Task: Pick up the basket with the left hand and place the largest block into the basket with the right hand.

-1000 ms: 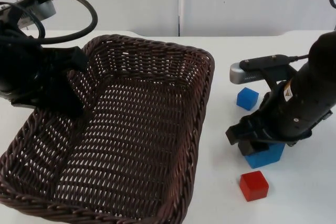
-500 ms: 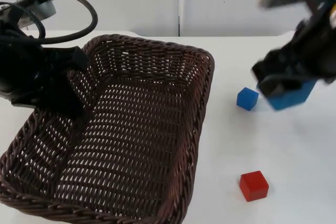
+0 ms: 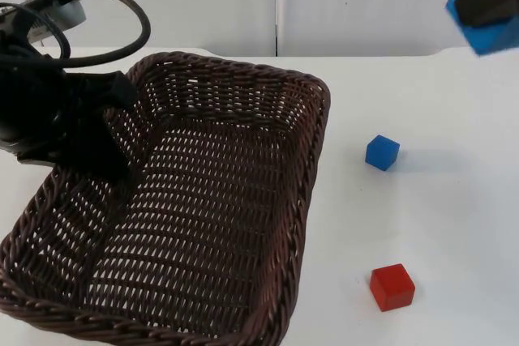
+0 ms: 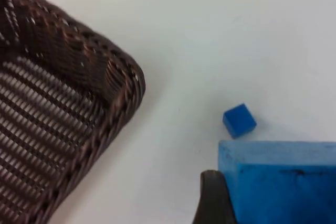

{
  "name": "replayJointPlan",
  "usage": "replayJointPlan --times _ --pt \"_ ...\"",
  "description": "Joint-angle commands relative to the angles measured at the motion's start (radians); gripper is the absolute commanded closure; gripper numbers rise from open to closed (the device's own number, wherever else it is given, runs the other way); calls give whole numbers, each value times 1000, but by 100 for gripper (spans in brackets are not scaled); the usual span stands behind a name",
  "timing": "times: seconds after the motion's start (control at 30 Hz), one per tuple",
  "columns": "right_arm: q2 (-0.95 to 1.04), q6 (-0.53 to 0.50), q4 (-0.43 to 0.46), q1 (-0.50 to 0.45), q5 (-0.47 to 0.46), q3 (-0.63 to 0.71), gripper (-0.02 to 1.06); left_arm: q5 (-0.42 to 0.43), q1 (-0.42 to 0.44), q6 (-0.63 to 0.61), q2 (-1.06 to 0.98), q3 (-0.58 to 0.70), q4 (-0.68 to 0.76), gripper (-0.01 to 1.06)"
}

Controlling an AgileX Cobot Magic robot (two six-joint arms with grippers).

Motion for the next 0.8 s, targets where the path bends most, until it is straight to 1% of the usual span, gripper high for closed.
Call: replayJointPlan --times 0.0,0.47,0.57,0.7,0.77 --pt "-16 -7 -6 -3 -3 -4 105 1 -2 -9 -15 3 -28 105" --pt "-14 -7 -6 -1 -1 -4 105 1 -2 -9 -15 3 -26 105" --pt "-14 -86 24 6 -4 -4 105 1 -2 -9 -15 3 -26 105" --pt "-14 -123 28 30 -12 -4 105 1 -2 -9 -15 3 -26 105" --pt "-14 -126 28 40 -19 -4 105 1 -2 -9 -15 3 -26 105"
